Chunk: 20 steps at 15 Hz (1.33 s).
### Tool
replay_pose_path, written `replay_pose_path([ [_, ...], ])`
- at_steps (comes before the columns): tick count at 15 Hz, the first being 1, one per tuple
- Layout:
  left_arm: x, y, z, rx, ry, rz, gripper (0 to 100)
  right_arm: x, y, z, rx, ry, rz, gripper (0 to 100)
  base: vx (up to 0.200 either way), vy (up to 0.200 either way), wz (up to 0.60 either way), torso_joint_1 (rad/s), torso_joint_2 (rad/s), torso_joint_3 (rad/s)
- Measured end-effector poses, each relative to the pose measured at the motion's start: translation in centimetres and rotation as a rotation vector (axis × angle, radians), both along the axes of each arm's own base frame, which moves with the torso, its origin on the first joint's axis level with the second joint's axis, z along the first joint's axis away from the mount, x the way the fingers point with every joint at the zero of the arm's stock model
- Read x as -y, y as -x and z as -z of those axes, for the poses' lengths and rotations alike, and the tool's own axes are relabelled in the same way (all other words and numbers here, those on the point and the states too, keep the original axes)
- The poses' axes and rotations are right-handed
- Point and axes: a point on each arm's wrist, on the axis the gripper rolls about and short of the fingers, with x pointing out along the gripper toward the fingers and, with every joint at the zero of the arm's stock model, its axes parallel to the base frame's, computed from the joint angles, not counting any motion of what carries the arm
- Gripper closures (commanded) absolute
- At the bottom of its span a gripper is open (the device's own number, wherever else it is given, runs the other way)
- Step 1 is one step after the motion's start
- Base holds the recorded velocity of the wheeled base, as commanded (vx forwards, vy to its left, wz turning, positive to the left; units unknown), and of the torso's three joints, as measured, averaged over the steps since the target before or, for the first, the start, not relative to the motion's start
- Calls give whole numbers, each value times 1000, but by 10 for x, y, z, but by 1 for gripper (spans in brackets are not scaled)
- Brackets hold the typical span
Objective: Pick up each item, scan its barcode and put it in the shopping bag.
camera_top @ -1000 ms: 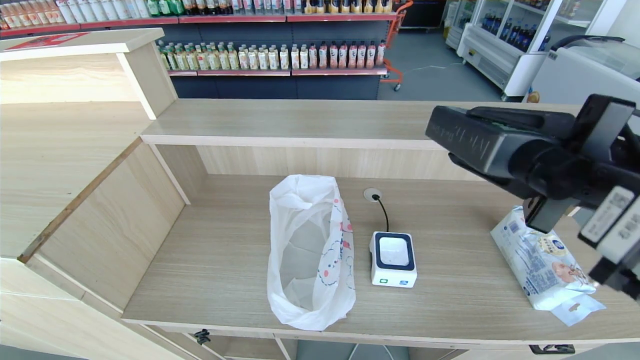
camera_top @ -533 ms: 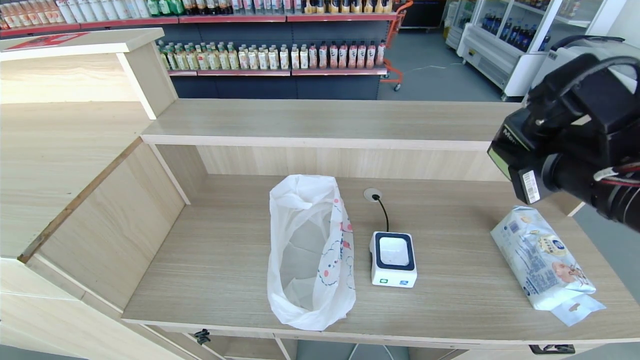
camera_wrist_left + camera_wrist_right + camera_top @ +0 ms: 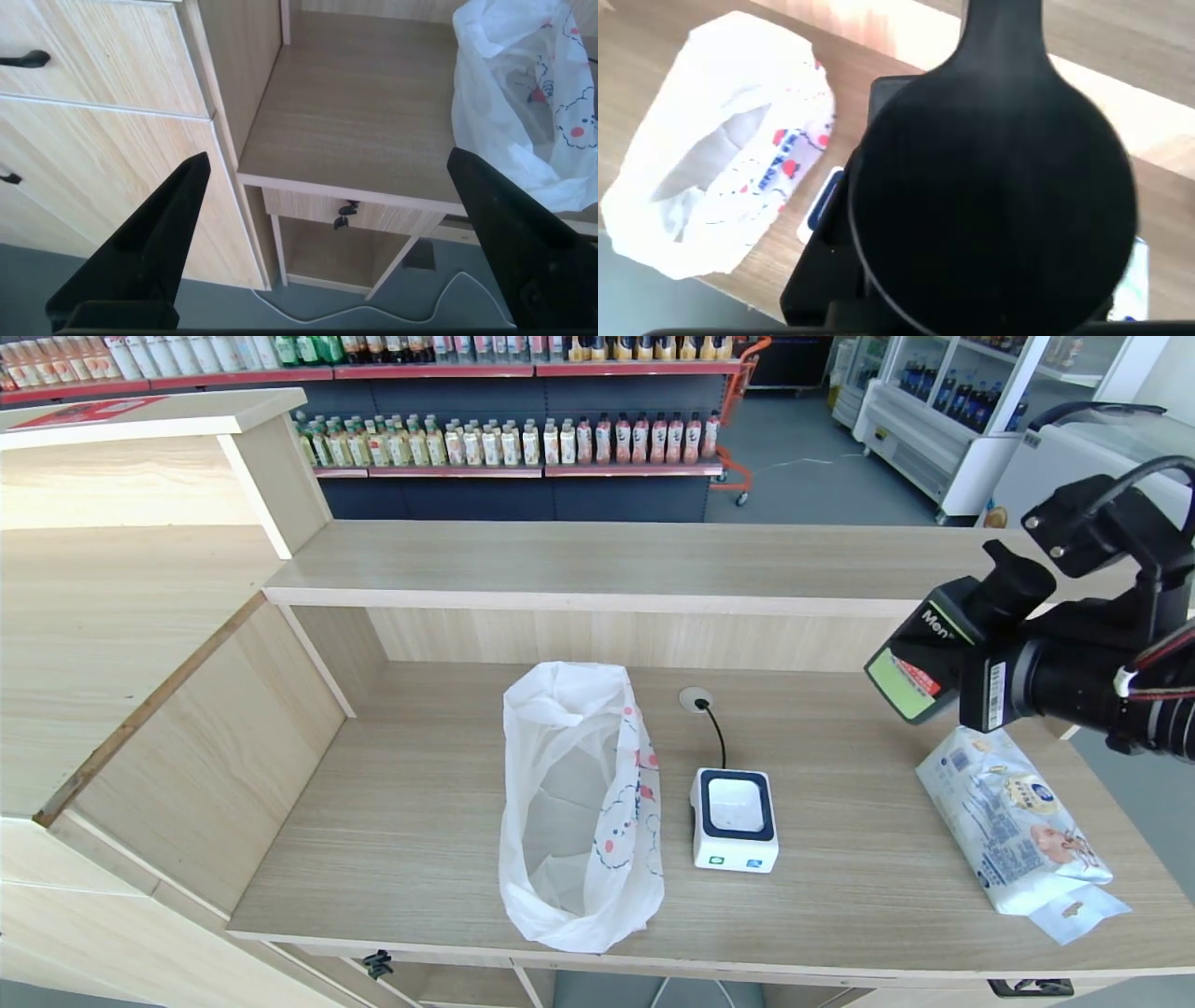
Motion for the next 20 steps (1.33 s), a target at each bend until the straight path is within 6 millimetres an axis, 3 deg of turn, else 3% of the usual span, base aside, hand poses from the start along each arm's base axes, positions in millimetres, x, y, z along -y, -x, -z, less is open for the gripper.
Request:
replay_pose_path([
  [3,0,0,0,0,0,0,0,17,-12,7,-133,-242,-141,100,0,0,0,0,0,0],
  [7,0,0,0,0,0,0,0,40,-29,18,-307,-481,-119,100,0,0,0,0,0,0],
  [10,0,0,0,0,0,0,0,47,-30,22,-386,-547,-235,100,0,0,0,0,0,0],
  [13,0,0,0,0,0,0,0,51,-30,26,-407,-533,-275,100,0,0,0,0,0,0],
  [17,0,0,0,0,0,0,0,62,-25,44,-413,-177,-53,100,0,0,0,0,0,0],
  [20,0,0,0,0,0,0,0,67,-27,35,-331,-175,-40,100,0,0,0,0,0,0],
])
